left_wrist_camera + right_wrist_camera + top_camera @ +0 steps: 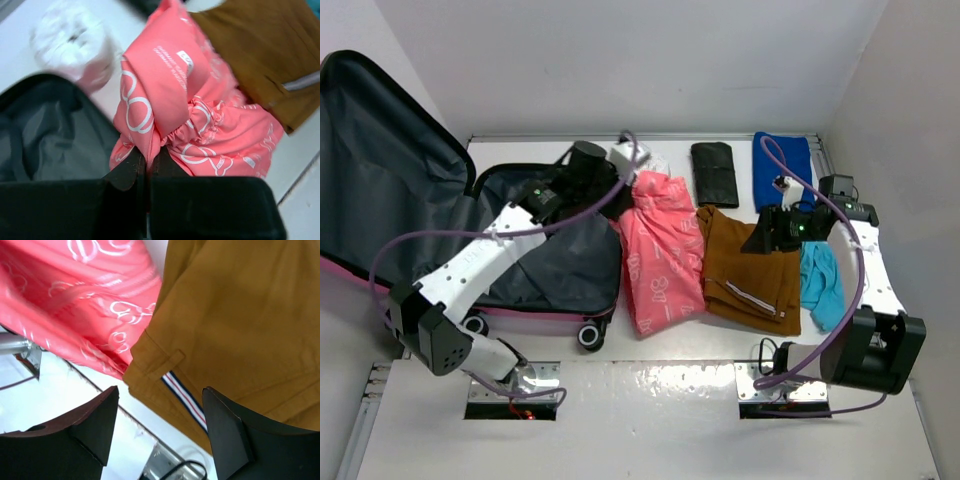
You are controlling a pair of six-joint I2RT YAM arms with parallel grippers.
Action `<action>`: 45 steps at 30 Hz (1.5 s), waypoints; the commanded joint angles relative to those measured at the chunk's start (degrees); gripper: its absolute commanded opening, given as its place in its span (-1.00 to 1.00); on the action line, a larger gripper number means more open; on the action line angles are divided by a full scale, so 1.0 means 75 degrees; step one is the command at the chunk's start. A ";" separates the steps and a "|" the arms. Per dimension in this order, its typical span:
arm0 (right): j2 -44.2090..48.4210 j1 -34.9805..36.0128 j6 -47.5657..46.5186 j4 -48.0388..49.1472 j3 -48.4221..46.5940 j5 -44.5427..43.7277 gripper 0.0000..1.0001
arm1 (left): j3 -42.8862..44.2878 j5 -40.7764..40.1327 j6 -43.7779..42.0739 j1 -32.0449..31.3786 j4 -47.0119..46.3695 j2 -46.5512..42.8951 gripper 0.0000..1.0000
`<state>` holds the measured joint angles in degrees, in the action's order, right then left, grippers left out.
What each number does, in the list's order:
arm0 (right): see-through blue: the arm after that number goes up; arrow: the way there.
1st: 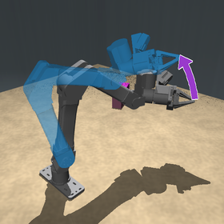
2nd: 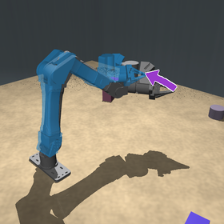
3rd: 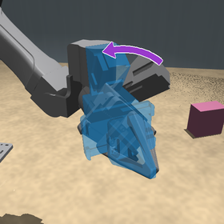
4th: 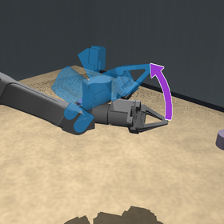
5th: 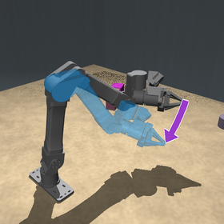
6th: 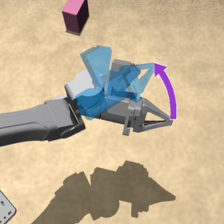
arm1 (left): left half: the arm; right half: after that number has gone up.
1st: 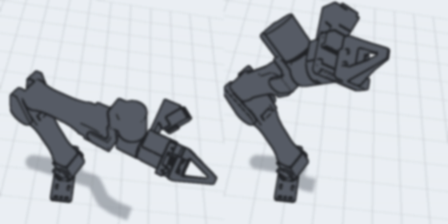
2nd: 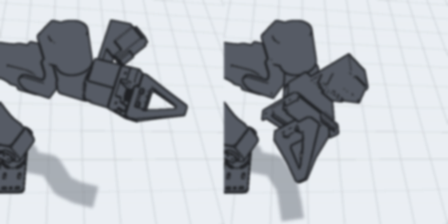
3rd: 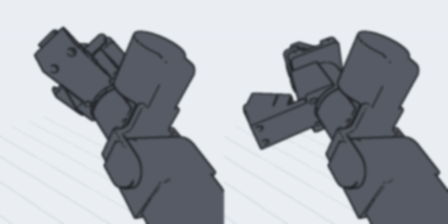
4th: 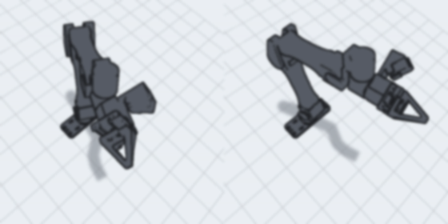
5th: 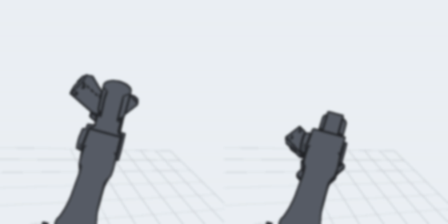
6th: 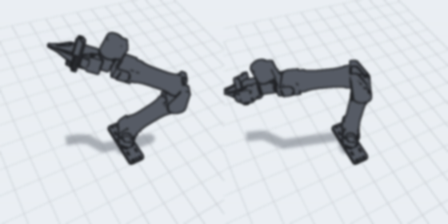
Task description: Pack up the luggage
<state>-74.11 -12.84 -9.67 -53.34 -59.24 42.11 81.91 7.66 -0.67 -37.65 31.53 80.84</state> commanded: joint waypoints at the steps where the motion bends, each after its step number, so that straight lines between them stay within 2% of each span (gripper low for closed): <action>1: -0.0115 0.0130 0.0399 0.0726 -0.0128 0.0210 0.35 | -0.0034 -0.0881 0.1223 0.1010 -0.0887 -0.0383 -1.00; 5: -0.0209 0.0247 0.0457 0.0772 -0.0316 0.0047 0.35 | 0.0503 -0.1580 0.1658 0.1912 -0.0969 -0.0560 -1.00; 9: -0.0291 0.0317 0.0469 0.0679 -0.0631 -0.0024 0.35 | 0.0692 -0.2414 0.1928 0.2511 -0.0070 -0.0724 -1.00; 12: -0.0396 0.0422 0.0469 0.0725 -0.0760 -0.0048 0.35 | 0.0075 -0.3198 0.2268 0.2920 0.1264 -0.0817 -1.00; 14: -0.0490 0.0516 0.0504 0.0678 -0.0796 -0.0083 0.35 | -0.0372 -0.3610 0.2815 0.3179 0.1619 -0.0911 -1.00; 17: -0.0619 0.0634 0.0574 0.0749 -0.0866 -0.0095 0.35 | -0.1321 -0.3927 0.3310 0.3788 0.1620 -0.1134 -1.00; 21: -0.0853 0.0833 0.0540 0.0714 -0.1065 -0.0118 0.35 | -0.2189 -0.4266 0.3569 0.4572 0.0767 -0.1134 -1.00; 25: -0.1017 0.0997 0.0540 0.0655 -0.1323 -0.0153 0.35 | -0.2191 -0.4922 0.3487 0.5007 0.0051 -0.0316 -1.00; 31: -0.1275 0.1149 0.0528 0.0632 -0.1523 -0.0223 0.35 | -0.1524 -0.5475 0.3476 0.5535 -0.0570 0.1478 -1.00; 36: -0.1346 0.1255 0.0504 0.0608 -0.1628 -0.0259 0.35 | -0.1335 -0.5814 0.3931 0.5699 -0.0653 0.1960 -1.00; 38: -0.1369 0.1279 0.0493 0.0620 -0.1640 -0.0247 0.39 | -0.1429 -0.5453 0.3933 0.5851 -0.0723 0.1960 -1.00; 39: -0.1381 0.1302 0.0504 0.0632 -0.1640 -0.0259 0.41 | -0.1510 -0.5208 0.3840 0.5852 -0.0886 0.1867 -0.88; 40: -0.1393 0.1314 0.0493 0.0620 -0.1663 -0.0247 0.47 | -0.1627 -0.4590 0.3734 0.5921 -0.0957 0.1762 -0.39; 42: -0.1358 0.1314 0.0493 0.0667 -0.1698 -0.0259 0.54 | -0.1850 -0.3826 0.3430 0.5922 -0.1436 0.1154 0.41; 43: -0.1323 0.1314 0.0527 0.0655 -0.1699 -0.0270 0.60 | -0.2071 -0.2987 0.3069 0.5922 -0.1635 0.0861 0.99; 45: -0.1264 0.1325 0.0574 0.0713 -0.1687 -0.0294 0.63 | -0.2144 -0.2337 0.2669 0.5783 -0.2152 -0.0026 1.00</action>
<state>-84.31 -3.42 -5.74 -49.34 -69.65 39.83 66.00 -20.82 24.08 6.46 24.25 91.13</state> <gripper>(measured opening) 0.809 0.984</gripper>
